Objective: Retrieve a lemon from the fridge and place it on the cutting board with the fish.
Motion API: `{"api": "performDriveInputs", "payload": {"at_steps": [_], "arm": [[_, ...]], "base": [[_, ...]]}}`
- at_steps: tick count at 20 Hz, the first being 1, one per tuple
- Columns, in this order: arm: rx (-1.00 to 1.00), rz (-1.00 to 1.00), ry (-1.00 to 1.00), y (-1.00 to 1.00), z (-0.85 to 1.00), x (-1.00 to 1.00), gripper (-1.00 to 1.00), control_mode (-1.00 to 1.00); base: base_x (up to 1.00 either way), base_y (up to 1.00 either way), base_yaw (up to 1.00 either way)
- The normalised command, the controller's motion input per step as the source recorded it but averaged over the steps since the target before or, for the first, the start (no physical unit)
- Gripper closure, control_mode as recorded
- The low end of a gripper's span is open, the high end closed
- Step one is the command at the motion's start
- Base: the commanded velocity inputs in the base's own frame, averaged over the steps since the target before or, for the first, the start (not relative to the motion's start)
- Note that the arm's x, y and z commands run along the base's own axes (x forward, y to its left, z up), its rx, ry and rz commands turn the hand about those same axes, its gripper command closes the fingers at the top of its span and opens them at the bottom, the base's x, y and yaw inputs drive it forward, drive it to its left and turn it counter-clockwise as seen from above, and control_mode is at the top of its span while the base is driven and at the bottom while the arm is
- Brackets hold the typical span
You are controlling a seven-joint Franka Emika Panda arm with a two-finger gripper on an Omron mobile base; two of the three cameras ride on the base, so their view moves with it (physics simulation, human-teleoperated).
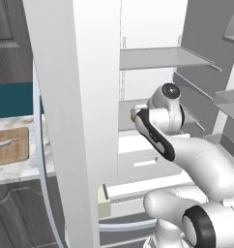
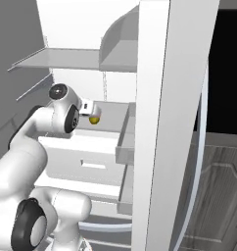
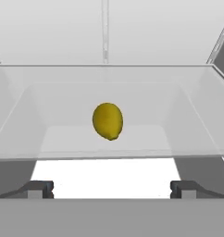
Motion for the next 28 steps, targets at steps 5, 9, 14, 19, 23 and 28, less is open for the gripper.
{"api": "performDriveInputs", "payload": {"at_steps": [5,9,14,19,23,28], "arm": [[0.00,0.00,0.00,0.00,-0.04,0.38,-1.00,-1.00],[0.00,0.00,0.00,0.01,-0.20,0.34,-1.00,-1.00],[0.00,0.00,0.00,0.02,-0.19,0.40,-1.00,-1.00],[0.00,0.00,0.02,0.03,-0.13,0.25,-1.00,-1.00],[0.00,0.00,0.04,0.00,-0.20,0.19,-1.00,-1.00],[0.00,0.00,0.06,0.00,-0.16,0.13,-1.00,-1.00]], "base": [[0.00,0.00,0.00],[0.00,0.00,0.00],[0.00,0.00,0.00],[0.00,0.00,0.00],[0.00,0.00,0.00],[0.00,0.00,0.00]]}}
